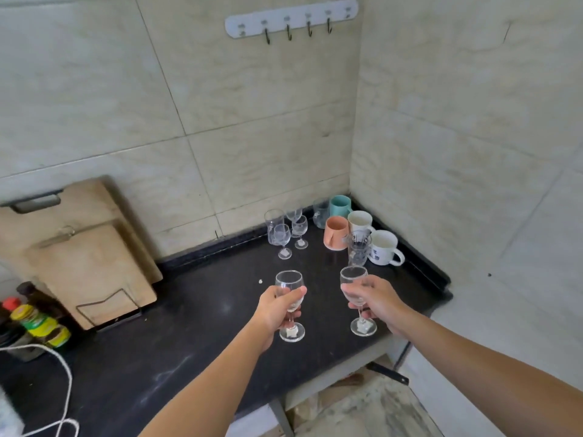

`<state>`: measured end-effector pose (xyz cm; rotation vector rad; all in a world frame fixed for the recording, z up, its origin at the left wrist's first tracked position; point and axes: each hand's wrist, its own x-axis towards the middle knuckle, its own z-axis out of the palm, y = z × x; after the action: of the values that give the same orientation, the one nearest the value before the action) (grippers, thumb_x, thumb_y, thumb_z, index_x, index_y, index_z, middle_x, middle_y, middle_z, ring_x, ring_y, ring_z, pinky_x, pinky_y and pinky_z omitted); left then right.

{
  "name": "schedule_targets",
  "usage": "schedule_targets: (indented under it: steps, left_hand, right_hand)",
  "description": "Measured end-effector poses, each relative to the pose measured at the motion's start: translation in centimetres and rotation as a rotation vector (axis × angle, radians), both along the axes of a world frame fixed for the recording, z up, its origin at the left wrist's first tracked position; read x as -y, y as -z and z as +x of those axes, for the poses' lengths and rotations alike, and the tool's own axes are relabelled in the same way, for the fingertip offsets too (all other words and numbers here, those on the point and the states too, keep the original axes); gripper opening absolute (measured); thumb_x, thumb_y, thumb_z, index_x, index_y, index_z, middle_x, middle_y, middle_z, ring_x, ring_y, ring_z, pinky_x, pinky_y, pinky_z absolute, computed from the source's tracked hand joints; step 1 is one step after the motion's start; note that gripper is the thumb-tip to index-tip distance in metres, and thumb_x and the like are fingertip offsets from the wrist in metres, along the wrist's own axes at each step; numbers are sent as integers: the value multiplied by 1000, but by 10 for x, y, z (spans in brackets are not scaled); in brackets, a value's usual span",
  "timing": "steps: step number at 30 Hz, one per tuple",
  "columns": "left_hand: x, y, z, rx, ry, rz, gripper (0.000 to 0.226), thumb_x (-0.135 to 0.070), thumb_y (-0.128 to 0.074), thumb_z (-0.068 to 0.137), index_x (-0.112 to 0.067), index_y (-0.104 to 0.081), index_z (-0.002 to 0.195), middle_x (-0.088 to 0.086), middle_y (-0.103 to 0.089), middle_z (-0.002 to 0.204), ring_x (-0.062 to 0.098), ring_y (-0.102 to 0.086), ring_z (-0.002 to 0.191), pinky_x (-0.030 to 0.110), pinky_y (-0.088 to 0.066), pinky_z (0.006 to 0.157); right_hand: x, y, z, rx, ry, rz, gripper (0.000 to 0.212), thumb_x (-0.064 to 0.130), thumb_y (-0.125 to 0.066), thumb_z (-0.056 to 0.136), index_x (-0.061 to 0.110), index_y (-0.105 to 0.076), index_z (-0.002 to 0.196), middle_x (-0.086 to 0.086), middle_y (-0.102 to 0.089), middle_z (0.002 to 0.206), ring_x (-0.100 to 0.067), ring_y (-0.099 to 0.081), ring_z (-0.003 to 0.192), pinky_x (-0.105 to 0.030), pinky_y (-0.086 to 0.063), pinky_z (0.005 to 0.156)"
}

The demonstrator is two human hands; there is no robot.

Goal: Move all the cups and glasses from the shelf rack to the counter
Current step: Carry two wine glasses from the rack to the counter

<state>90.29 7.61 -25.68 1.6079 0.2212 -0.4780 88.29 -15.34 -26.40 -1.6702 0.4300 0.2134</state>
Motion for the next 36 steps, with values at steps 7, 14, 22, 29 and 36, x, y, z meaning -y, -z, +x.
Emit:
schedule_targets:
  steps: [7, 14, 22, 29, 36]
  left_hand:
    - [25, 12, 86, -21, -51, -14, 31, -28, -74, 81, -11, -54, 97, 10, -61, 91, 22, -61, 83, 36, -50, 74]
    - [24, 42, 176, -49, -76, 63, 41, -19, -78, 75, -12, -53, 107, 7, -64, 99, 18, -61, 86, 34, -48, 77]
    - [17, 84, 253, -75, 37, 158, 59, -21, -84, 64, -21, -53, 115, 5, -66, 108, 20, -65, 98, 30, -51, 81]
    - [25, 116, 278, -79, 59, 285, 58, -21, -83, 61, -25, -56, 113, -4, -67, 106, 15, -65, 97, 33, -53, 87]
    - [37, 130, 277, -69, 49, 409, 63, -18, -81, 66, -24, -52, 122, -4, -66, 109, 15, -64, 98, 30, -52, 85]
  right_hand:
    - [26, 4, 111, -33, -137, -42, 48, 42, -78, 67, 17, -57, 102, 0, -59, 71, -14, -57, 68, -28, -40, 58]
    - [17, 35, 202, -46, -120, -127, 48, 38, -80, 71, 20, -60, 110, -4, -69, 101, -12, -67, 83, -27, -53, 61]
    - [4, 72, 285, -118, -193, -221, 60, 35, -85, 68, 22, -52, 117, 3, -61, 111, -5, -59, 95, -21, -45, 75]
    - [3, 117, 324, -152, -369, -405, 76, 37, -86, 62, 19, -53, 128, 7, -57, 114, -10, -56, 101, -25, -45, 79]
    - [0, 134, 337, -117, -520, -522, 71, 45, -80, 59, 27, -52, 122, 5, -63, 113, -19, -61, 99, -39, -51, 85]
